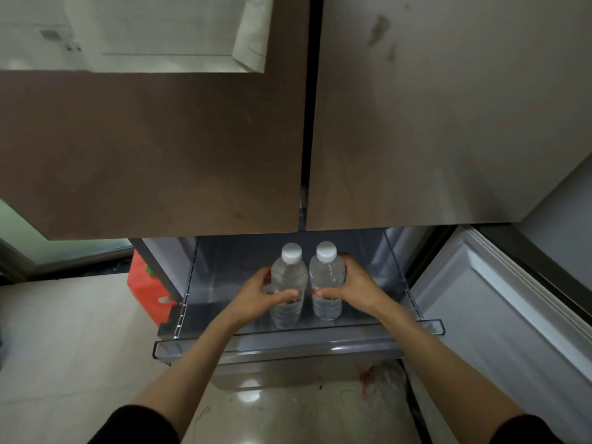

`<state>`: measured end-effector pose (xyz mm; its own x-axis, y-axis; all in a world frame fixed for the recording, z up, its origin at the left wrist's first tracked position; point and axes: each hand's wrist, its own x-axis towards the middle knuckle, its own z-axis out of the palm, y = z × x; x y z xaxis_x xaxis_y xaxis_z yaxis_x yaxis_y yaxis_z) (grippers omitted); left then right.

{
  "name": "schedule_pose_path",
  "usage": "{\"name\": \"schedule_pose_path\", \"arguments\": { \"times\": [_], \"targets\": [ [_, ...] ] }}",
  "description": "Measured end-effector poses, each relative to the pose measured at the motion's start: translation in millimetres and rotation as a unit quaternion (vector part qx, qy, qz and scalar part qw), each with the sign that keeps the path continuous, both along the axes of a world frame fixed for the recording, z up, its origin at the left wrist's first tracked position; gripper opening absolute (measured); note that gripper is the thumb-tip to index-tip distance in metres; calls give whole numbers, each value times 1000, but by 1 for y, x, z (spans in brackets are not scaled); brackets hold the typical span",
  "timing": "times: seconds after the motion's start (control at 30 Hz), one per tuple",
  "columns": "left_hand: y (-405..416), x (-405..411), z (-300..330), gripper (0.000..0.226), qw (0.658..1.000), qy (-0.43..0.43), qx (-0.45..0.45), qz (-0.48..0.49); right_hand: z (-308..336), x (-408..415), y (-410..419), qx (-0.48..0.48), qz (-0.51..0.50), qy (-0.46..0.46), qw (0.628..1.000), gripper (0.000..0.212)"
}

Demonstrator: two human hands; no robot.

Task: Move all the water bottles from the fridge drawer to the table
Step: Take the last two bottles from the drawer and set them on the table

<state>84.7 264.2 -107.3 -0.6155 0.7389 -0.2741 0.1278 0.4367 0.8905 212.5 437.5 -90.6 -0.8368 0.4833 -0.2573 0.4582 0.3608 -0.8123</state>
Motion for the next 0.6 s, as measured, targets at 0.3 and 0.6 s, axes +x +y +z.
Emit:
{"name": "schedule_pose_path", "arguments": {
  "times": [0.3, 0.6],
  "targets": [
    [-16, 2, 13, 61, 993, 114, 33, 12, 9, 13, -15, 29, -12, 30, 999, 69],
    [-63, 36, 83, 64, 963, 210, 144, 89, 65, 34, -45, 54, 10, 176, 983, 66]
  ]
}}
